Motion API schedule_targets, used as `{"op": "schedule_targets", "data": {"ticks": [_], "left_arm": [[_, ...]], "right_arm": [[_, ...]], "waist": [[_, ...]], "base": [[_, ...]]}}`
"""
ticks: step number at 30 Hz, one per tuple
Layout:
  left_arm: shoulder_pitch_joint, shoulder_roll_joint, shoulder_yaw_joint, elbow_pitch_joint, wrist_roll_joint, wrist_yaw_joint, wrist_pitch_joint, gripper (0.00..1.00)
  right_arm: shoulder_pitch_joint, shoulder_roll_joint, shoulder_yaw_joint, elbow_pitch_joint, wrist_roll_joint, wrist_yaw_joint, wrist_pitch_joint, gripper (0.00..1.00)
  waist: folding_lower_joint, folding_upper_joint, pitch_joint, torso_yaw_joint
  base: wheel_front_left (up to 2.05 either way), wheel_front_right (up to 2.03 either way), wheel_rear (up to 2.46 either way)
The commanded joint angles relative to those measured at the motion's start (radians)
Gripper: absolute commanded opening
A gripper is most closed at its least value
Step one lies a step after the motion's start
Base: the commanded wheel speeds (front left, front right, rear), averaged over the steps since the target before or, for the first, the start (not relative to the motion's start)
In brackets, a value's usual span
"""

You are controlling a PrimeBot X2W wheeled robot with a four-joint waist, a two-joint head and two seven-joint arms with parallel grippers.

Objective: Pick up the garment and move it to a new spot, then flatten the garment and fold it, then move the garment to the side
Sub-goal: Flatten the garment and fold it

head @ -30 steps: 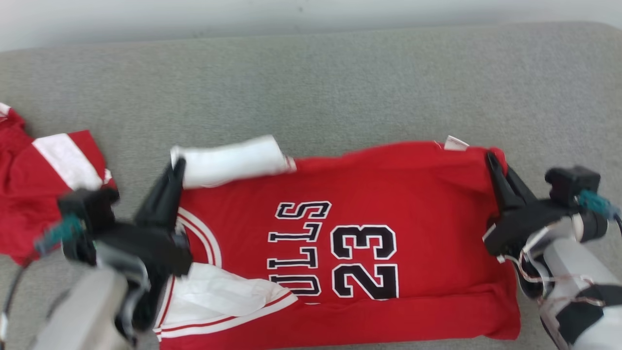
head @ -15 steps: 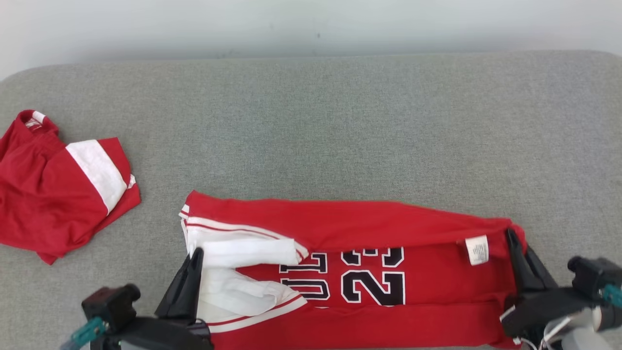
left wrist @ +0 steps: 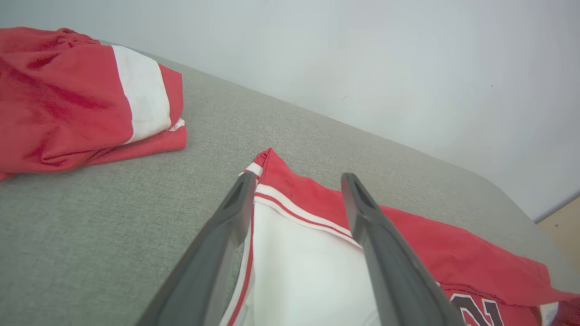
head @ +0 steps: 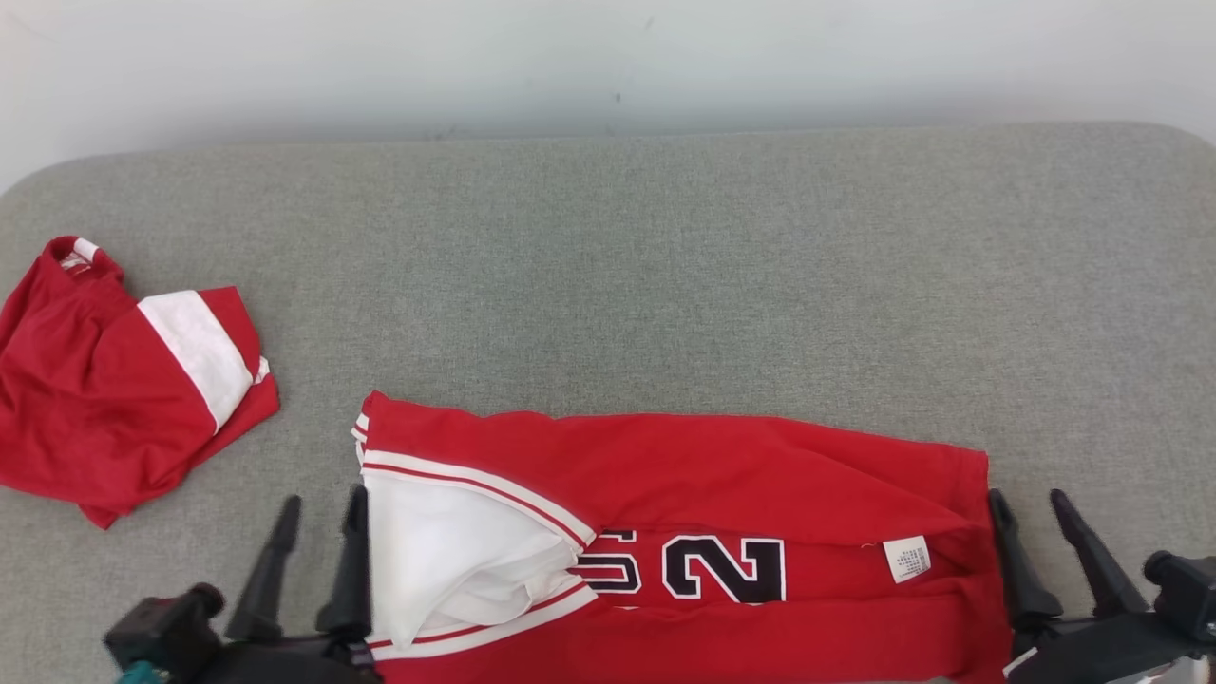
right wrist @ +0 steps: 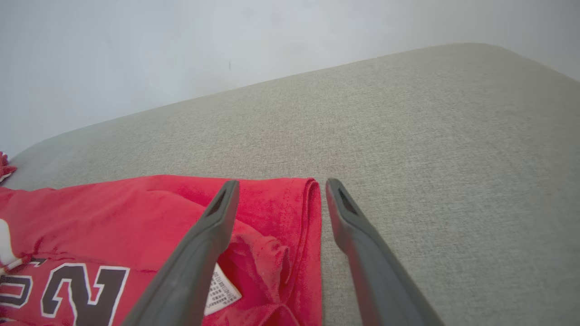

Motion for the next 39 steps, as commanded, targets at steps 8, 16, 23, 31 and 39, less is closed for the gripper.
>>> {"op": "schedule_targets", "data": {"ticks": [8, 16, 23, 31, 39], "left_arm": [[0.027, -0.084, 0.197, -0.089, 0.238, -0.023, -0.001, 1.0], [0.044, -0.142, 0.272, -0.09, 0.37, -0.068, -0.001, 1.0], [0.048, -0.161, 0.301, -0.063, 0.402, -0.095, -0.001, 1.0], [0.056, -0.166, 0.323, -0.056, 0.415, -0.102, -0.001, 1.0], [0.06, -0.167, 0.324, -0.051, 0.414, -0.097, -0.001, 1.0]], "right_arm": [[-0.001, 0.006, -0.029, 0.011, -0.007, -0.003, 0.044, 1.0], [-0.059, 0.045, -0.012, 0.149, -0.027, -0.003, 0.078, 1.0], [-0.065, 0.072, 0.003, 0.279, -0.02, -0.003, 0.081, 1.0], [-0.087, 0.091, 0.048, 0.32, 0.02, -0.003, 0.052, 0.0], [-0.145, -0.016, -0.01, 0.375, 0.051, -0.003, 0.017, 0.0]], "waist": [[0.0001, 0.0001, -0.016, 0.001], [0.0001, 0.0001, -0.014, 0.026], [0.0001, 0.0001, -0.021, 0.047], [0.0001, 0.0001, -0.031, 0.038], [0.0001, 0.0001, -0.051, 0.021]], "base": [[0.0, 0.0, 0.0], [0.0, 0.0, 0.0], [0.0, 0.0, 0.0], [0.0, 0.0, 0.0], [0.0, 0.0, 0.0]]}}
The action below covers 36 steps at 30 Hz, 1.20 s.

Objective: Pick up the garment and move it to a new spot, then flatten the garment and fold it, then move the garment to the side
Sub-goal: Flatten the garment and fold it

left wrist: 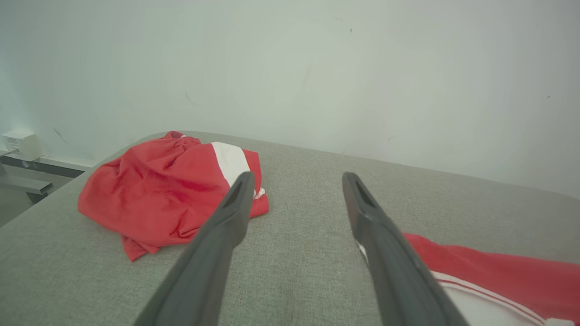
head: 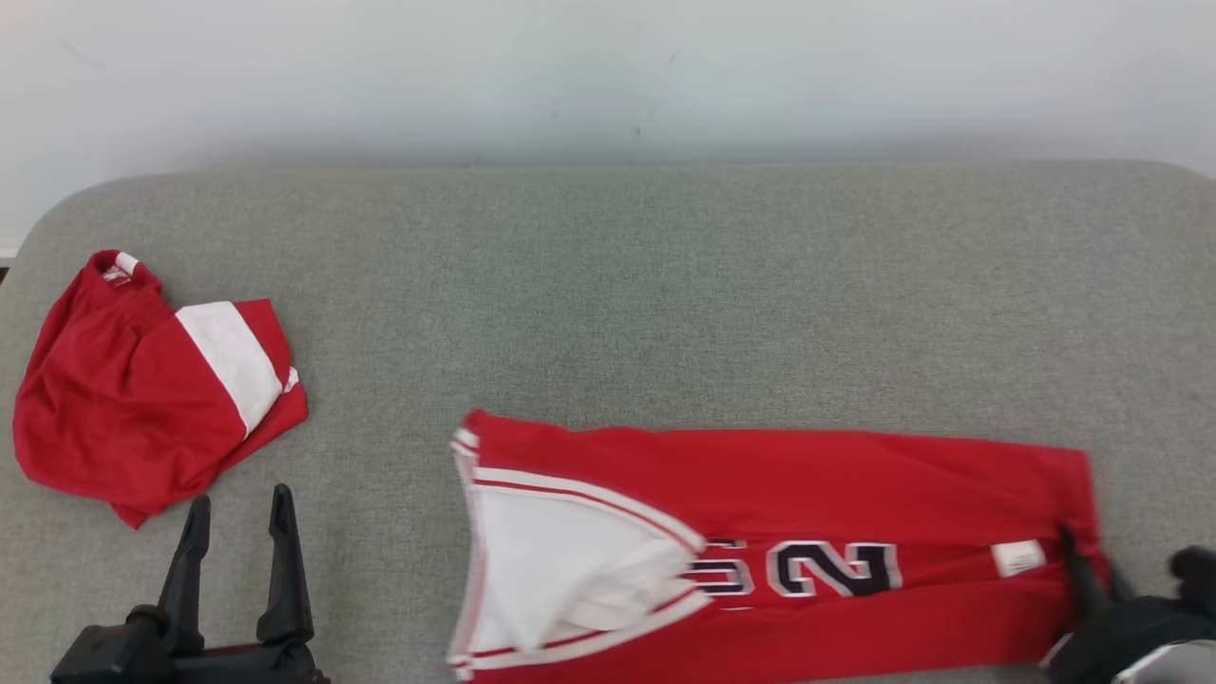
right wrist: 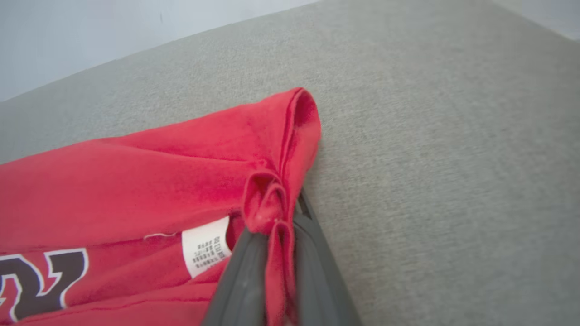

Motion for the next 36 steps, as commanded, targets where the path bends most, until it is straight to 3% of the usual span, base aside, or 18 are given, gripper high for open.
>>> {"op": "schedule_targets", "data": {"ticks": [1, 7, 13, 23, 28, 36], "left_arm": [[0.01, -0.001, 0.005, 0.002, 0.011, 0.0, -0.001, 1.0], [0.019, -0.001, 0.009, 0.007, 0.008, 0.001, -0.001, 1.0], [0.034, -0.001, -0.006, 0.0, -0.004, 0.018, -0.001, 1.0], [0.051, -0.001, -0.026, 0.002, -0.013, 0.032, -0.001, 1.0], [0.034, -0.001, -0.011, 0.017, -0.011, 0.018, -0.001, 1.0], [0.025, -0.001, -0.016, 0.027, -0.007, 0.011, -0.001, 1.0]], "right_arm": [[-0.008, -0.027, -0.017, 0.009, 0.008, -0.003, -0.008, 0.0], [-0.033, -0.113, -0.071, 0.036, 0.026, -0.003, 0.003, 0.0], [-0.041, -0.109, -0.067, 0.005, 0.028, -0.003, 0.028, 0.0], [0.02, 0.035, 0.063, -0.217, -0.009, -0.003, 0.083, 0.0], [0.028, 0.116, 0.133, -0.313, -0.036, -0.003, 0.116, 0.0], [-0.009, 0.238, 0.229, -0.365, -0.055, -0.003, 0.151, 0.0]], "waist": [[0.0, 0.0, -0.007, -0.005], [0.0, 0.0, -0.024, -0.016], [0.0, 0.0, -0.037, -0.026], [0.0, 0.0, -0.065, -0.024], [0.0, 0.0, -0.062, -0.011], [0.0, 0.0, -0.053, 0.016]], "base": [[0.0, 0.0, 0.0], [0.0, 0.0, 0.0], [0.0, 0.0, 0.0], [0.0, 0.0, 0.0], [0.0, 0.0, 0.0], [0.0, 0.0, 0.0]]}}
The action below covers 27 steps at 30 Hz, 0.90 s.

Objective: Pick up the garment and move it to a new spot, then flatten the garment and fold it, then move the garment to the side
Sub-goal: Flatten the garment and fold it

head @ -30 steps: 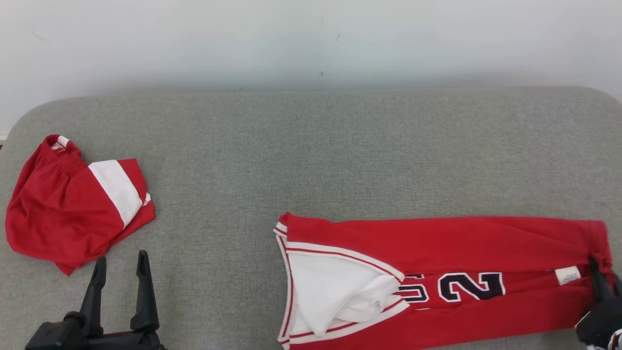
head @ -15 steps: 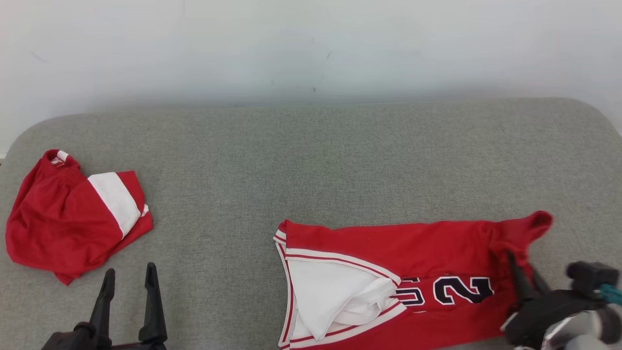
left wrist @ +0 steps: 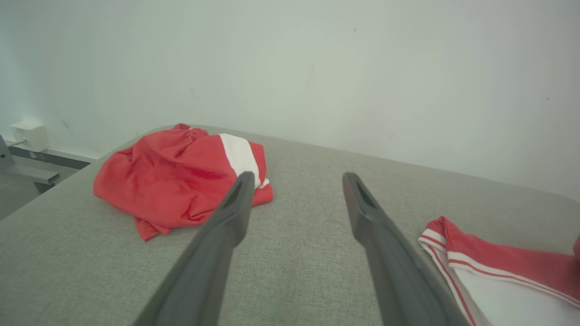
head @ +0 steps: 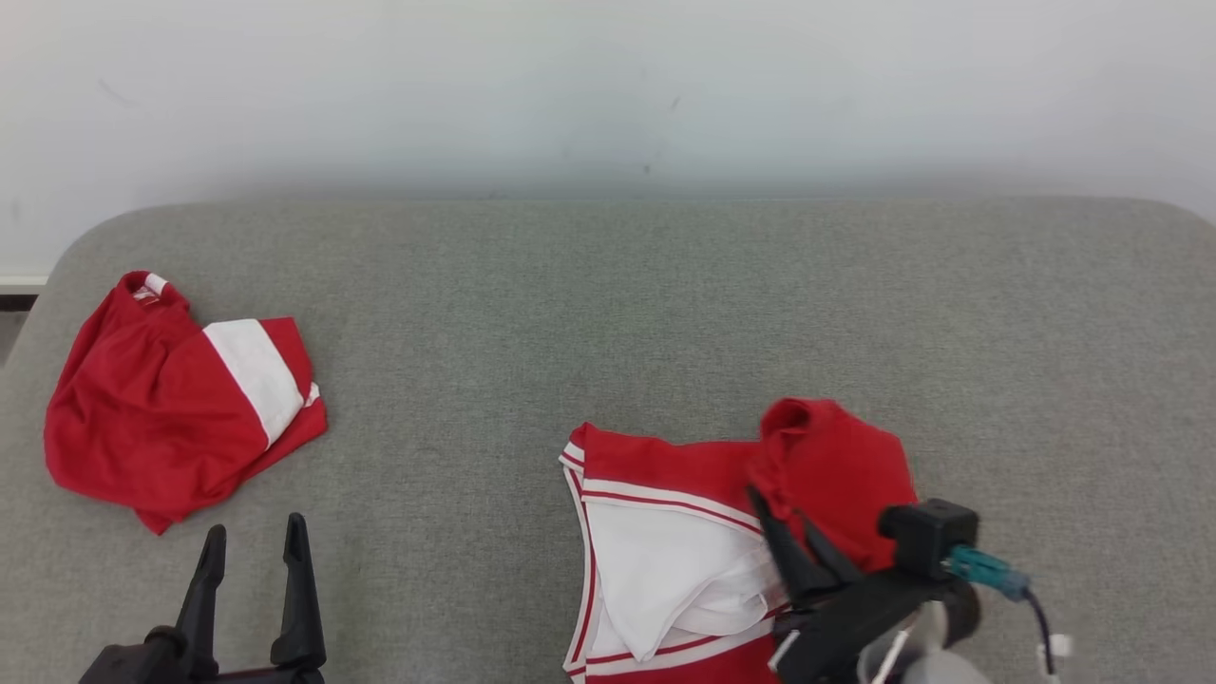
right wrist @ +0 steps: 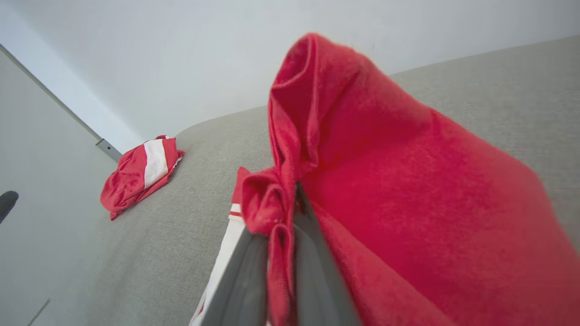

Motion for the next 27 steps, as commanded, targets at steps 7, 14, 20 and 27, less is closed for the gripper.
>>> {"op": "schedule_targets", "data": {"ticks": [7, 14, 20, 27], "left_arm": [[-0.017, 0.0, -0.005, 0.011, 0.005, 0.001, -0.001, 1.0], [-0.032, 0.0, -0.017, 0.025, 0.0, -0.001, -0.001, 1.0], [-0.034, 0.0, -0.019, 0.039, -0.004, -0.002, -0.001, 1.0], [-0.023, 0.0, -0.014, 0.054, 0.002, -0.007, -0.001, 1.0]], "right_arm": [[-0.051, 0.06, 0.101, 0.041, 0.017, -0.003, -0.003, 0.0], [-0.103, 0.074, 0.175, 0.121, 0.067, -0.003, -0.035, 0.0], [-0.139, 0.074, 0.222, 0.165, 0.106, -0.003, -0.081, 1.0], [-0.18, 0.051, 0.165, 0.178, 0.058, -0.003, -0.164, 1.0]], "waist": [[0.0, 0.0, 0.007, 0.025], [0.0, 0.0, 0.016, 0.041], [0.0, 0.0, 0.012, 0.042], [0.0, 0.0, -0.011, 0.014]], "base": [[0.0, 0.0, 0.0], [0.0, 0.0, 0.0], [0.0, 0.0, 0.0], [0.0, 0.0, 0.0]]}}
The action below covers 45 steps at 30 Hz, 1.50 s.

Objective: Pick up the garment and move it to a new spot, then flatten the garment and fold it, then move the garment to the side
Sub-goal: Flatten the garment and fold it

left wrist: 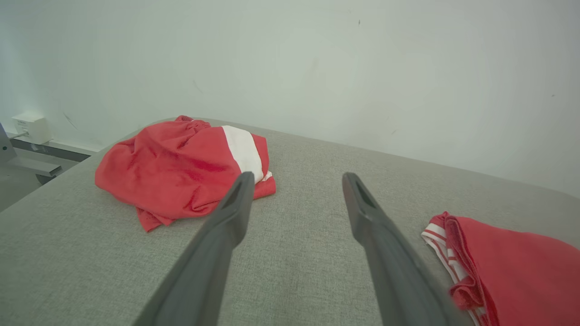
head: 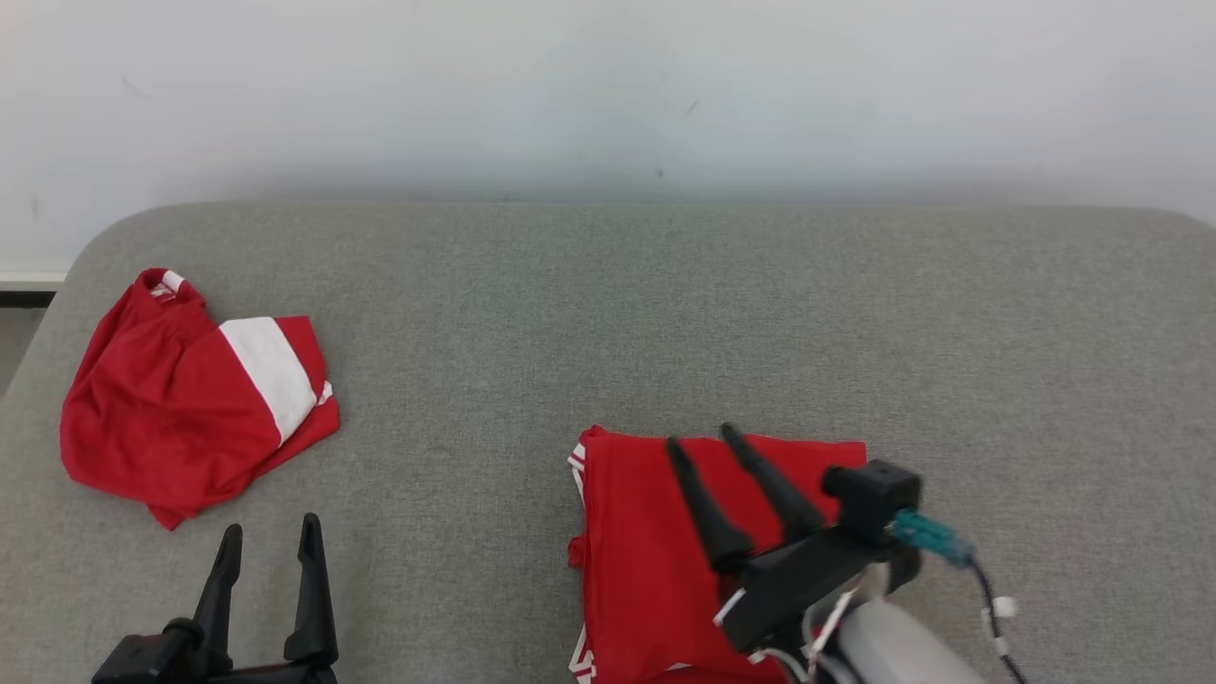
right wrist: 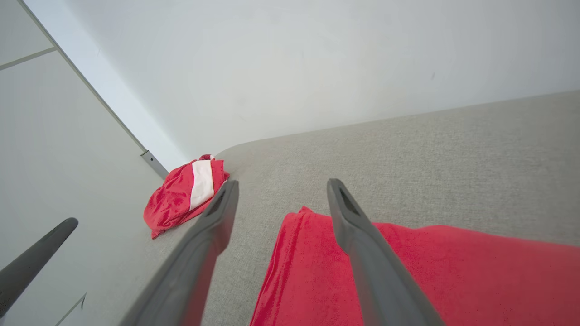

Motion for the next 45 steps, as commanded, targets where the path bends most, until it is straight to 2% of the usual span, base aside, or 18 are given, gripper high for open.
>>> {"op": "schedule_targets", "data": {"ticks": [1, 8, 13, 20, 28, 45], "left_arm": [[0.006, 0.0, 0.002, 0.0, 0.006, -0.004, -0.001, 1.0], [0.018, 0.0, 0.005, -0.005, 0.014, -0.005, -0.001, 1.0], [0.024, 0.0, 0.015, -0.006, 0.018, -0.007, -0.001, 1.0], [0.044, 0.0, 0.027, -0.021, 0.033, 0.008, -0.001, 1.0], [0.068, 0.0, 0.024, -0.028, 0.078, 0.012, -0.001, 1.0], [0.09, 0.005, 0.001, -0.031, 0.109, -0.003, -0.001, 1.0]], "right_arm": [[-0.006, -0.022, -0.015, -0.008, -0.01, -0.002, -0.01, 1.0], [0.076, -0.107, -0.168, -0.121, -0.087, -0.002, -0.038, 1.0], [0.183, -0.134, -0.28, -0.222, -0.153, -0.002, -0.04, 1.0], [0.34, -0.124, -0.371, -0.326, -0.239, -0.003, -0.041, 1.0], [0.442, -0.068, -0.427, -0.378, -0.309, -0.002, -0.041, 1.0], [0.512, -0.03, -0.492, -0.413, -0.376, -0.002, -0.018, 1.0]], "waist": [[0.0, 0.0, -0.01, -0.011], [0.0, 0.0, -0.03, -0.036], [0.0, 0.0, -0.043, -0.049], [0.0, 0.0, -0.059, -0.061], [0.0, 0.0, -0.073, -0.061], [0.0, 0.0, -0.084, -0.044]], "base": [[0.0, 0.0, 0.0], [0.0, 0.0, 0.0], [0.0, 0.0, 0.0], [0.0, 0.0, 0.0], [0.0, 0.0, 0.0], [0.0, 0.0, 0.0]]}}
